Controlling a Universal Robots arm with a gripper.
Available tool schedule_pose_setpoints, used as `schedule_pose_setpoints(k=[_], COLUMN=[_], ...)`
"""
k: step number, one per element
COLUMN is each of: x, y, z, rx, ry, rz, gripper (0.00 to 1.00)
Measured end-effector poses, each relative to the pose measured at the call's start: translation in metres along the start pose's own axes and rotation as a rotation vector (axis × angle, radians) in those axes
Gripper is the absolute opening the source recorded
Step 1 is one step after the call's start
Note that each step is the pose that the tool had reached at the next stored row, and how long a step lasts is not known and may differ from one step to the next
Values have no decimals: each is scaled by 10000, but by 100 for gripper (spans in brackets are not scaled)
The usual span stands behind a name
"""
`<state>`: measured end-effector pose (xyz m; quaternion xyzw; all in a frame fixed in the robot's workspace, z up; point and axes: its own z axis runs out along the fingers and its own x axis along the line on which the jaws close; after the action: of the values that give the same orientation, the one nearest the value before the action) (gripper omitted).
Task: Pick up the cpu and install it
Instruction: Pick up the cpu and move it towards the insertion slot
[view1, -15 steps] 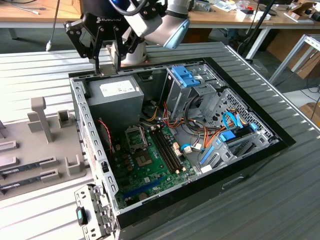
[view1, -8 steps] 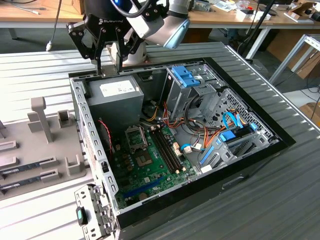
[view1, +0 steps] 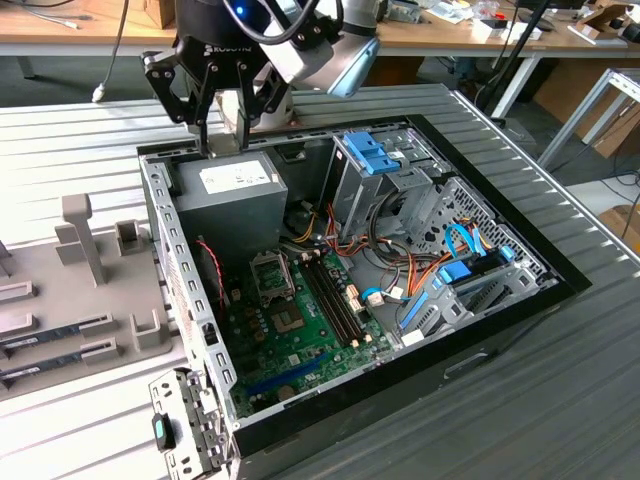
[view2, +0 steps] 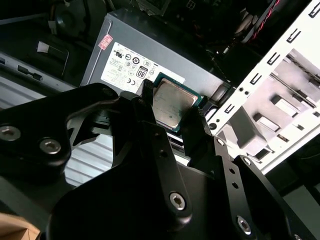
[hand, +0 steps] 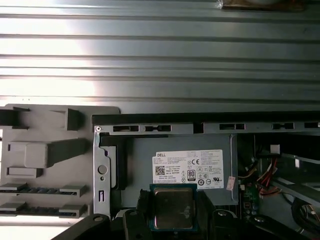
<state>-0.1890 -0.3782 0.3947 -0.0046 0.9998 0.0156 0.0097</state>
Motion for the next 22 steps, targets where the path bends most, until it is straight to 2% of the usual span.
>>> schedule_pose_setpoints(k=[8,13,15,22], x=[-34,-84,-129,-193], y=[-17,-21,-22,-24], z=[38,65,82,111], rx=[-1,-1,-1,-1], ry=[-1,-1,0,-1], rz=[1,1,0,0], gripper=[47,47,47,47])
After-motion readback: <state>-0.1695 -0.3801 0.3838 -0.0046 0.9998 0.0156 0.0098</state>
